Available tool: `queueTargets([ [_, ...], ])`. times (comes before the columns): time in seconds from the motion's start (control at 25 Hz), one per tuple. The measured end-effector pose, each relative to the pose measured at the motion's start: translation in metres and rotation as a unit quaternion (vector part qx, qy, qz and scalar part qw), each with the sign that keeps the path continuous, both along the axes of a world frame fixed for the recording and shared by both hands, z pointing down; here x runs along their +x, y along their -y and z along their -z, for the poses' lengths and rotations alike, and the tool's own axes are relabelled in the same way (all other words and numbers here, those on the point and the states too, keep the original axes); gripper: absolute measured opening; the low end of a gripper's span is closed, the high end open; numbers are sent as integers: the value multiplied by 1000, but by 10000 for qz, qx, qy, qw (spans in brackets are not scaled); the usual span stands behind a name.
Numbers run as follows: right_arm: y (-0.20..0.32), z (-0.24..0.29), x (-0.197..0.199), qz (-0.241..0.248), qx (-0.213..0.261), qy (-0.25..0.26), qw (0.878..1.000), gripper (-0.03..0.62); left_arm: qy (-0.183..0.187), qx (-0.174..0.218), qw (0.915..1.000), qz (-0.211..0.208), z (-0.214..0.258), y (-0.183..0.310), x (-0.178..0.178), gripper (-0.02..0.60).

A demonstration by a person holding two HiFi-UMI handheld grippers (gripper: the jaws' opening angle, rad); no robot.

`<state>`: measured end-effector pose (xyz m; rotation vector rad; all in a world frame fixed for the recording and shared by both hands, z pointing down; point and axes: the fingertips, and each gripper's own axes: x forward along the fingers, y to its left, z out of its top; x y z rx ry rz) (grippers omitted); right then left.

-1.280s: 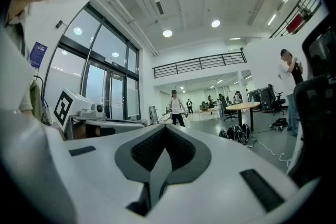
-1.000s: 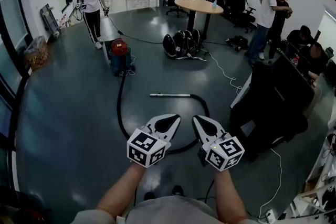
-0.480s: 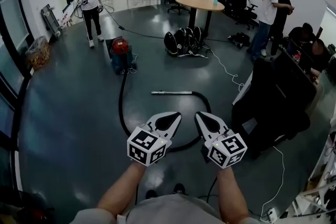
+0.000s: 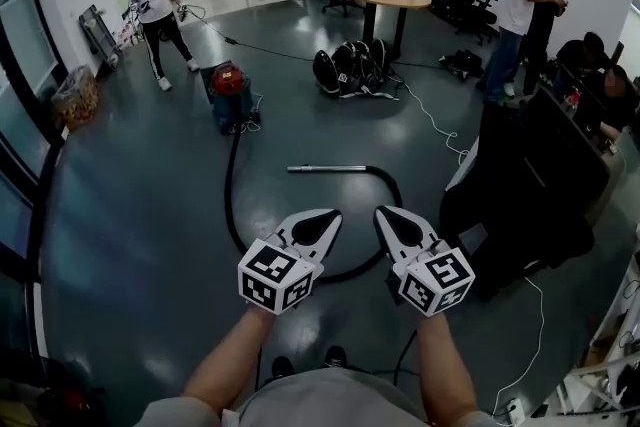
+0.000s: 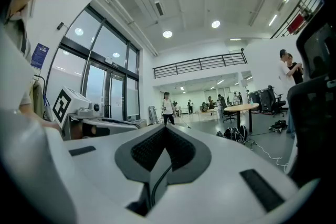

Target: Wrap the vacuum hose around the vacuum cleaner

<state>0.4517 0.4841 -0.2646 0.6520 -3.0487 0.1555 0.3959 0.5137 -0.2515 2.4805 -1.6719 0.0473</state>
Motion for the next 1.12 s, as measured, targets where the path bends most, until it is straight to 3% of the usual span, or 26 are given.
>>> queueTargets([
  [0.28, 44, -4, 24, -44, -48, -20, 10000, 3, 183, -150, 9997, 12, -6, 27, 13, 8],
  [0.6, 84, -13, 17, -150, -89, -118, 9998, 3, 119, -251, 9995, -126, -19, 68, 8, 8],
  [0.96, 161, -33, -26, -462, -130, -492, 9976, 3, -131, -187, 9989, -406, -38, 149, -39, 8],
  [1.12, 190, -49, -50, -494, -242, -786, 9954, 3, -301, -361, 9978, -463, -62, 183, -65, 8],
])
